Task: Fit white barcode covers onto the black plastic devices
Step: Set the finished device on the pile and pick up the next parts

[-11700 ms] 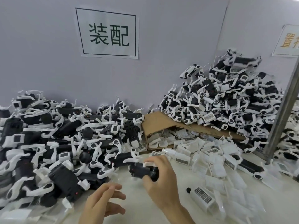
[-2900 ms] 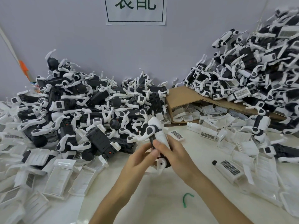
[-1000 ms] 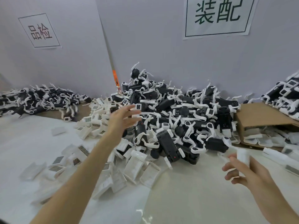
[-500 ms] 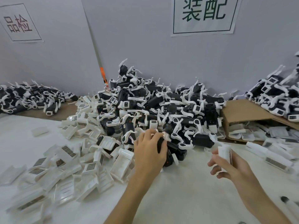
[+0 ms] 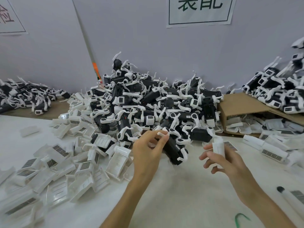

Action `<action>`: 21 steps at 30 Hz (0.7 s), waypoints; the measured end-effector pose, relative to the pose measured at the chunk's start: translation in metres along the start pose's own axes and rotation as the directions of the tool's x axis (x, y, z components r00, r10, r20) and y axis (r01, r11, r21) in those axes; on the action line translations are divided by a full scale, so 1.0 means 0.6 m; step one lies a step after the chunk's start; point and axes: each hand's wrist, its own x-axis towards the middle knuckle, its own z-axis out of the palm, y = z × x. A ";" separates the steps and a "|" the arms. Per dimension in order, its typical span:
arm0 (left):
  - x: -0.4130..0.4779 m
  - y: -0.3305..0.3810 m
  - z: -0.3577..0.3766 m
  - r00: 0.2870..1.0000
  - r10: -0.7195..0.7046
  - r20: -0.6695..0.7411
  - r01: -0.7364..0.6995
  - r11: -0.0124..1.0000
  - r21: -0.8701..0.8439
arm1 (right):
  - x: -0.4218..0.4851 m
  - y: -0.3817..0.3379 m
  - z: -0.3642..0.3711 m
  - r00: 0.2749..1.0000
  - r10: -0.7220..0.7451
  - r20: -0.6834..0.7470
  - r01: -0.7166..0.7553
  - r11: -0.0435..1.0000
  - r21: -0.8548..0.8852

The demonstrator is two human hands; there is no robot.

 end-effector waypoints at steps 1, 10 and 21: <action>-0.001 0.004 0.001 1.000 -0.015 0.016 0.015 0.999 -0.051 | -0.002 -0.001 0.001 1.000 -0.003 0.018 0.003 1.000 0.003; -0.008 0.013 0.007 0.805 -0.449 0.387 0.593 0.615 -0.520 | -0.014 -0.008 0.000 0.954 -0.080 0.289 0.069 0.996 0.047; -0.029 0.011 0.029 0.523 -0.481 0.704 0.792 -0.032 -0.610 | -0.013 -0.010 0.019 0.988 -0.108 0.109 0.109 0.994 -0.007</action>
